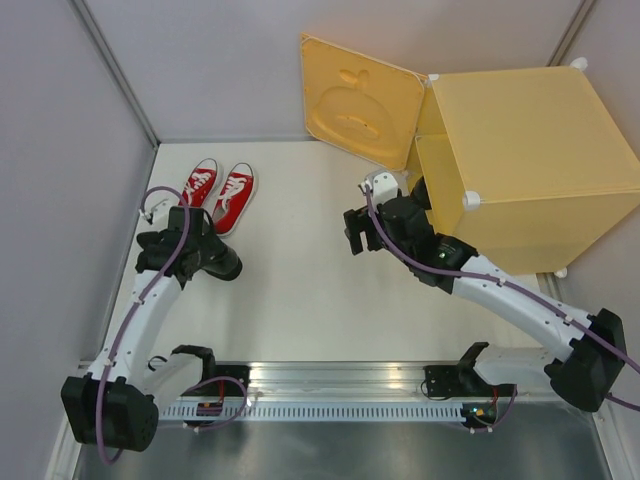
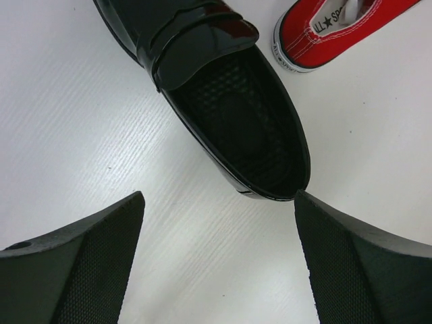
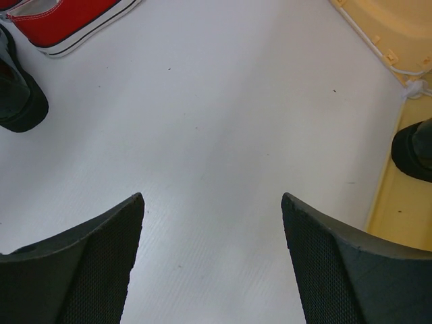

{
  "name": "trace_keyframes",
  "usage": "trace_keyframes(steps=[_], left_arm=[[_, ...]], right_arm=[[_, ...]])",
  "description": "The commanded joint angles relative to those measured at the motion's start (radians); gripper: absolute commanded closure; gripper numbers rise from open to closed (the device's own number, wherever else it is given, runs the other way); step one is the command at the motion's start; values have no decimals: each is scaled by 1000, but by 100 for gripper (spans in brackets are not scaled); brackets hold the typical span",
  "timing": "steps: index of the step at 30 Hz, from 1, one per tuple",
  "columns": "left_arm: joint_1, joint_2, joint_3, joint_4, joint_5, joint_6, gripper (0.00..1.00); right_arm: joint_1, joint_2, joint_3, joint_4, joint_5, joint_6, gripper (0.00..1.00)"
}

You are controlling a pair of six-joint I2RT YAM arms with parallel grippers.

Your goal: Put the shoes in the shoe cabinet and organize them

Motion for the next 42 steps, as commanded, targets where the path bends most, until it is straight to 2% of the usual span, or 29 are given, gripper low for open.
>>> trace_keyframes(steps=[1, 7, 15, 29, 30, 35, 39, 41, 42], left_arm=[[8, 20, -11, 11, -26, -163, 8], [22, 55, -66, 26, -88, -285, 15], [71, 148, -121, 78, -68, -360, 22], [117, 224, -193, 146, -23, -381, 41], [146, 228, -198, 152, -16, -374, 44], [166, 256, -208, 205, 12, -345, 47], [168, 248, -202, 196, 45, -335, 71], [166, 210, -199, 178, 44, -334, 77], [166, 192, -195, 154, 33, -328, 84]], right_arm=[[-1, -45, -51, 29, 21, -4, 13], [1, -70, -68, 21, 23, -20, 14], [1, -85, -84, 38, 21, -28, 14], [-1, -77, -102, 53, 26, -31, 14], [-1, -76, -104, 53, 28, -31, 14], [-1, -68, -105, 52, 25, -30, 14], [-1, -68, -111, 61, 26, -31, 14], [-1, -63, -110, 59, 28, -31, 14], [1, -63, -111, 59, 28, -31, 14]])
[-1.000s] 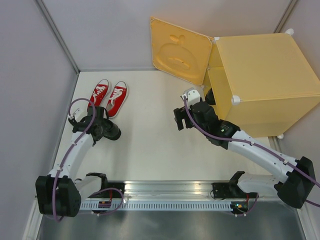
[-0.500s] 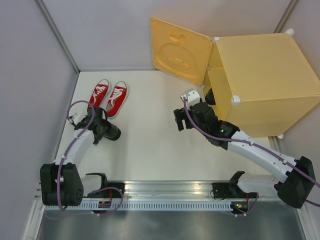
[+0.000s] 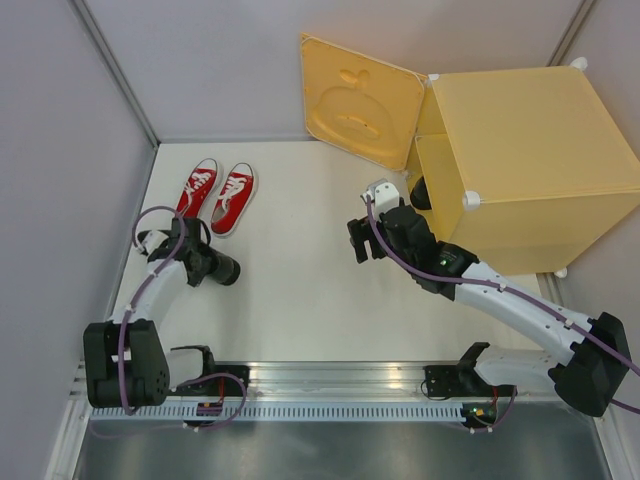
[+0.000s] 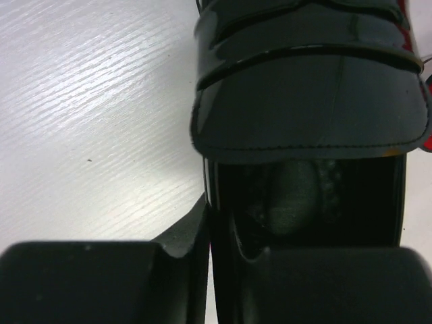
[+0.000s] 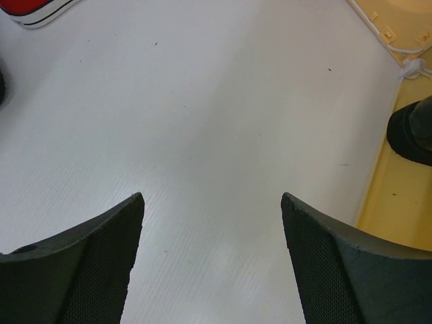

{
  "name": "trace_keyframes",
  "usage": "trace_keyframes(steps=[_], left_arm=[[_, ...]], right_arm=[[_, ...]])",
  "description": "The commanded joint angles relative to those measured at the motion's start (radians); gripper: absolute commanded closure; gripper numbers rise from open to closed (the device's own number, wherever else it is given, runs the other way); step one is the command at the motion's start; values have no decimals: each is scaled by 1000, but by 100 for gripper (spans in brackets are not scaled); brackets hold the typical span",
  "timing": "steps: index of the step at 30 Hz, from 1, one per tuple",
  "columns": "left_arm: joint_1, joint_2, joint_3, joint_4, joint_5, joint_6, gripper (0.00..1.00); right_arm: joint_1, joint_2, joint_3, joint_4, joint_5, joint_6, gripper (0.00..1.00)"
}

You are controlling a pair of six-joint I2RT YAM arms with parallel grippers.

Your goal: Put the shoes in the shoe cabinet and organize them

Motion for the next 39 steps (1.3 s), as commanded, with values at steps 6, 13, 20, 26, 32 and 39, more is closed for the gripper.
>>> trace_keyframes(steps=[6, 13, 20, 26, 32, 39], left_arm=[[3, -183, 82, -173, -32, 102, 98], [-1, -295, 209, -202, 23, 231, 98], [-125, -299, 305, -113, 134, 429, 98], [-369, -154, 413, -43, 164, 640, 98], [-516, 68, 565, 17, 304, 823, 98], [-628, 358, 755, 63, 530, 990, 98]], right_arm=[[-1, -13, -4, 43, 10, -6, 14], [-1, -34, -7, 46, 8, -1, 14], [1, -68, -14, 56, -4, 17, 15], [-1, -99, -7, 46, -3, 41, 15], [-1, -138, -16, 44, 3, 60, 16], [1, -192, -36, 23, 17, 80, 16]])
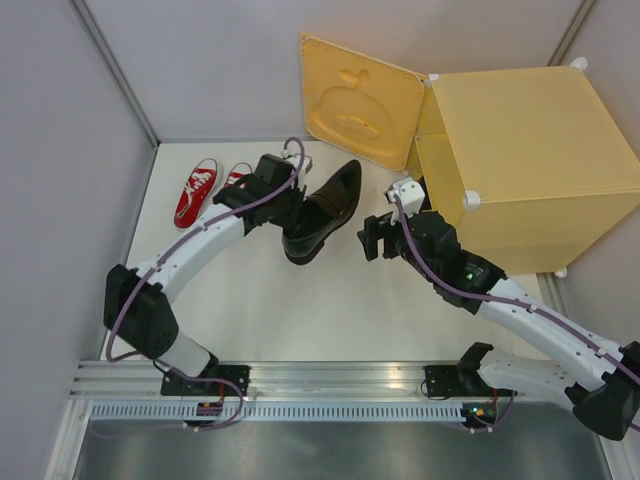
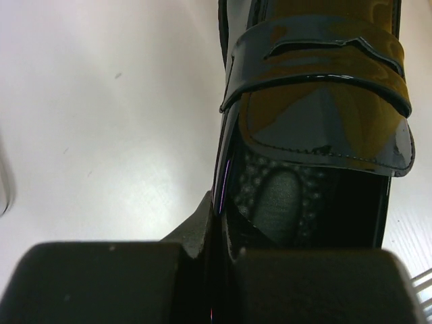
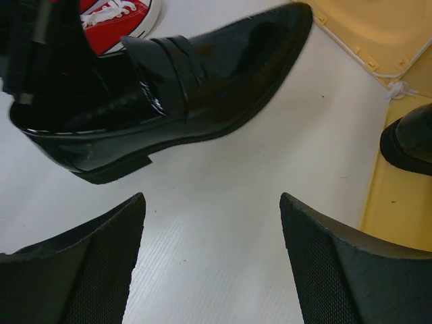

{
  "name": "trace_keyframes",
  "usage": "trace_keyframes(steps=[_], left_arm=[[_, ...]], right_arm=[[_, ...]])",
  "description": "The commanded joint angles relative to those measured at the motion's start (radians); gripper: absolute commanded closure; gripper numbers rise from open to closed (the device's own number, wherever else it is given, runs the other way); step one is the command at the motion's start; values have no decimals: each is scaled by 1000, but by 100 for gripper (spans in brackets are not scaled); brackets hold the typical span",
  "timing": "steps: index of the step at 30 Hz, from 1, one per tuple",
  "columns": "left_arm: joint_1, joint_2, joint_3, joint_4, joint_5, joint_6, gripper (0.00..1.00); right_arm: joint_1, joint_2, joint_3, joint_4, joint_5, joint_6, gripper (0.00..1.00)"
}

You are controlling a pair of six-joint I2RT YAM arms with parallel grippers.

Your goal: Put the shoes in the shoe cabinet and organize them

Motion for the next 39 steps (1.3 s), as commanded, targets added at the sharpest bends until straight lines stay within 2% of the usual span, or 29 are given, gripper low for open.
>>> trace_keyframes(steps=[1, 7, 13, 15, 16, 17, 19, 20, 21, 23, 24, 25, 28, 35, 39], left_arm=[[-70, 119, 131, 131, 164, 156, 98], [-147, 315, 228, 127, 179, 280, 98], [-156, 410, 251, 128, 227, 314, 98], [-156, 435, 243, 130, 227, 318, 95], [-156, 440, 240, 130, 224, 318, 91], [-156, 444, 238, 128, 215, 317, 80], [-156, 444, 234, 128, 201, 312, 71], [-156, 441, 229, 130, 184, 303, 61], [-156, 434, 220, 128, 178, 303, 60], [-156, 424, 217, 128, 162, 297, 38], [-156, 411, 212, 130, 159, 294, 37], [-156, 392, 211, 130, 146, 283, 25], [-152, 354, 211, 130, 116, 251, 2], [-100, 175, 206, 136, 78, 111, 0], [-48, 59, 191, 121, -63, 10, 0]], right_arm=[[-1, -34, -8, 2, 20, 25, 16], [-1, -47, -3, -42, 38, 16, 16], [-1, -44, -17, -52, 46, 13, 16], [-1, -32, -16, -56, 44, 11, 16], [1, -27, -16, -56, 43, 10, 16], [-1, -21, -13, -58, 44, 7, 16], [-1, -18, -11, -58, 43, 7, 16], [-1, -14, -10, -61, 43, 7, 16], [-1, -11, -8, -59, 43, 7, 16], [-1, -8, -5, -62, 40, 7, 16], [1, -6, -2, -64, 38, 5, 16], [-1, -3, 3, -71, 35, 7, 16], [-1, -1, 13, -82, 24, 5, 16], [-1, 46, 73, -134, -52, 2, 16], [9, 101, 111, -159, -88, 13, 16]])
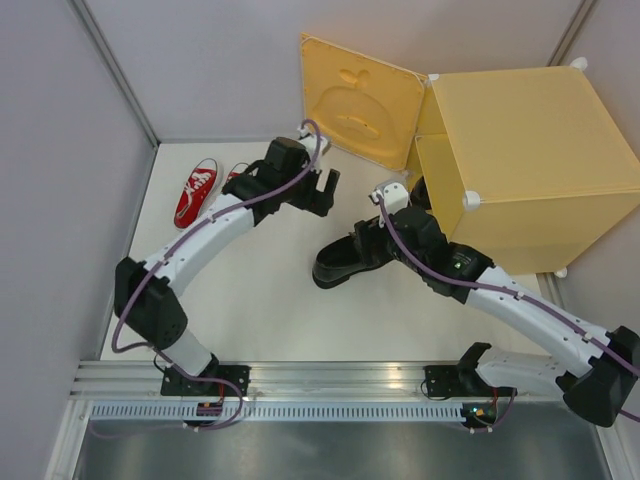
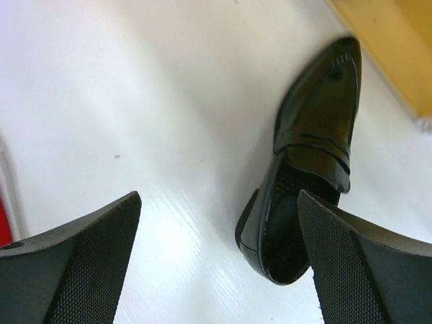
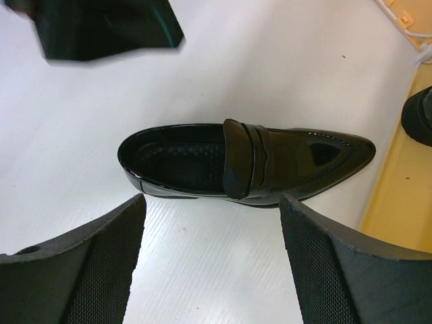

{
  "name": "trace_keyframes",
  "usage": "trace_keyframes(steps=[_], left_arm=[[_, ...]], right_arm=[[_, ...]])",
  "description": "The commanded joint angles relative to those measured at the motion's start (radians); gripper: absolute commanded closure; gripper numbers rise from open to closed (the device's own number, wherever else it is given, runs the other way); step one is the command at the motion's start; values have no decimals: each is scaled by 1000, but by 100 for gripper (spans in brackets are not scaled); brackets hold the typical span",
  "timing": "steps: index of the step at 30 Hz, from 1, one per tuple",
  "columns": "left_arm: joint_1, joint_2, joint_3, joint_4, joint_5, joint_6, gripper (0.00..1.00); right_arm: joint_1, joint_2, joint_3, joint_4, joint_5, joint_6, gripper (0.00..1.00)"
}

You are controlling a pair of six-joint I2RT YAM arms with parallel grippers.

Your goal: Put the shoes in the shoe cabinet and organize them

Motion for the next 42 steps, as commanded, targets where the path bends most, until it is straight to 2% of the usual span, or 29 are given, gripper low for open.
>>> trace_keyframes(steps=[1, 4, 7, 9, 12, 21, 28, 42], left_arm=[[71, -136, 7, 17, -172, -176, 0], [184, -212, 0, -64, -255, -299, 0], [327, -292, -43, -117, -265, -384, 0], [387, -359, -101, -118, -289, -391, 0], [416, -438, -166, -121, -361, -378, 0], [434, -617, -296, -120, -562, -313, 0], [434, -702, -411, -49, -592, -289, 0], [434, -702, -430, -51, -590, -287, 0]], right_arm=[[12, 45, 66, -23, -23, 11, 17], [37, 105, 95, -37, -4, 32, 17], [76, 172, 133, -57, 11, 63, 18], [105, 223, 155, -63, 22, 92, 18], [141, 296, 207, -78, 42, 112, 19], [211, 545, 394, -199, 109, 195, 21], [218, 721, 524, -270, 124, 216, 25], [221, 906, 581, -264, 94, 198, 43]])
